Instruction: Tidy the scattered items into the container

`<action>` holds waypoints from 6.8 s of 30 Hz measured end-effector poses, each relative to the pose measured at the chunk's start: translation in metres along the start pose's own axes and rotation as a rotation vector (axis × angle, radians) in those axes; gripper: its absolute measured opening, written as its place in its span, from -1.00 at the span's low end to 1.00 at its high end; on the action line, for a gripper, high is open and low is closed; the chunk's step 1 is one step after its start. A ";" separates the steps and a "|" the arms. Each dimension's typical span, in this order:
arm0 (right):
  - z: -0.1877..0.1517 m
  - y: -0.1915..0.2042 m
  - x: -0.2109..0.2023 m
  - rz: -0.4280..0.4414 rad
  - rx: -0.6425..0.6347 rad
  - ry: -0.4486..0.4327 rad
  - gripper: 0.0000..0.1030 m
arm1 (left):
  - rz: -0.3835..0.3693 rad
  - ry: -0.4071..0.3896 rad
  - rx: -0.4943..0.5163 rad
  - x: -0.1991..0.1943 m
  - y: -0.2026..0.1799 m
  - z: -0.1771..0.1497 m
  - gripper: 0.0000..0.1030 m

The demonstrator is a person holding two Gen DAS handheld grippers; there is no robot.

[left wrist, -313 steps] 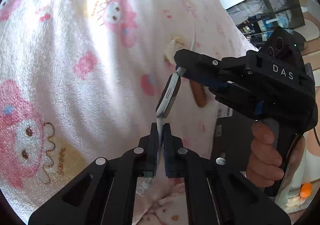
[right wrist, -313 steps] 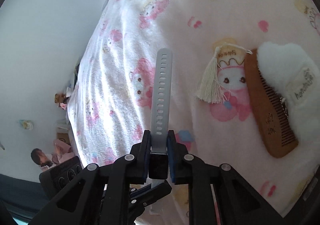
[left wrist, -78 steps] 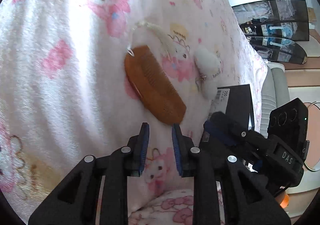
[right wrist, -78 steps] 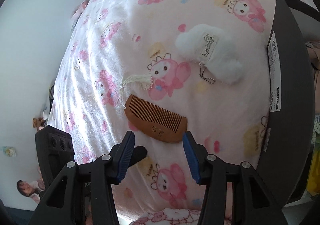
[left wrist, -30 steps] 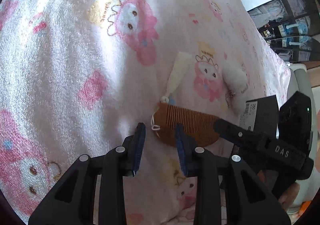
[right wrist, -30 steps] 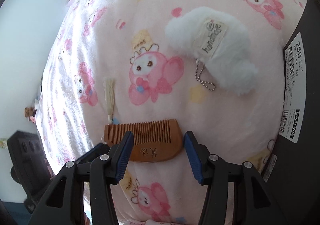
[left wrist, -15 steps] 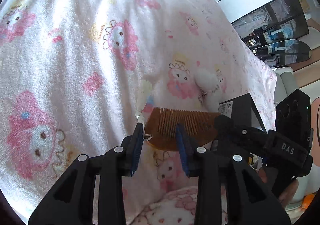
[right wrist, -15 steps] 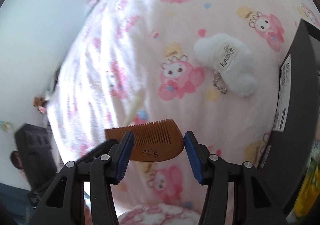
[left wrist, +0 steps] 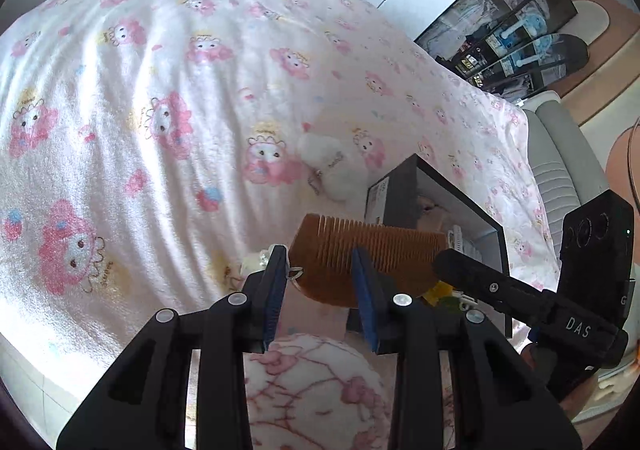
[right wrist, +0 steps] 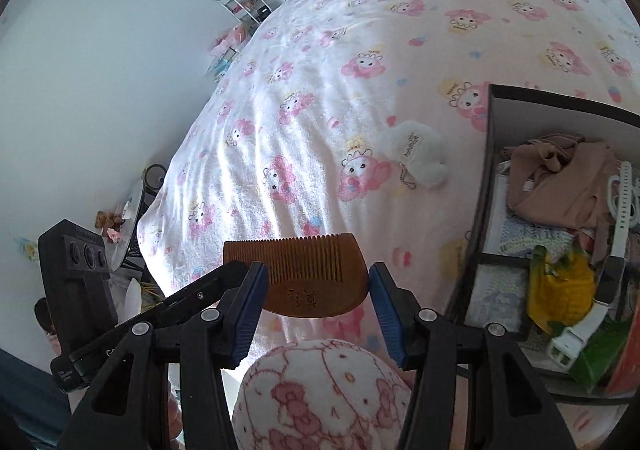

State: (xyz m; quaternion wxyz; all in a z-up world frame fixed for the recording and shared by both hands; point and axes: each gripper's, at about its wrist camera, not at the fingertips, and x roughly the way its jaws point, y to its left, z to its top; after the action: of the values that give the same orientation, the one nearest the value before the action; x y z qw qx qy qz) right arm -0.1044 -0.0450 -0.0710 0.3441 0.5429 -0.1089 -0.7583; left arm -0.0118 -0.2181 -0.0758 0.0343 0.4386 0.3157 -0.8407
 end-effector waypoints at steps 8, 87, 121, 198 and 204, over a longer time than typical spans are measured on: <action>-0.025 -0.059 -0.076 -0.053 0.088 -0.109 -0.04 | -0.047 0.045 0.150 0.019 -0.088 -0.026 -0.38; -0.067 -0.041 -0.142 -0.329 -0.012 -0.259 -0.02 | 0.196 -0.018 0.460 -0.011 -0.172 -0.064 -0.03; 0.027 0.015 0.006 -0.277 -0.079 -0.084 -0.02 | 0.203 -0.007 0.278 0.023 -0.032 0.048 0.07; -0.004 -0.055 -0.079 -0.297 0.071 -0.097 -0.12 | -0.404 0.258 0.231 0.095 -0.153 0.036 -0.63; -0.029 -0.120 -0.101 -0.378 0.118 -0.089 -0.11 | -0.317 0.333 0.211 0.145 -0.177 -0.011 -0.62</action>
State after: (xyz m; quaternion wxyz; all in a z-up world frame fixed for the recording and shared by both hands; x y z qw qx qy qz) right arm -0.1094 0.1142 -0.0709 0.1582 0.5388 -0.0643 -0.8249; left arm -0.1522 -0.0388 -0.1020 -0.1965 0.5173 0.2923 -0.7799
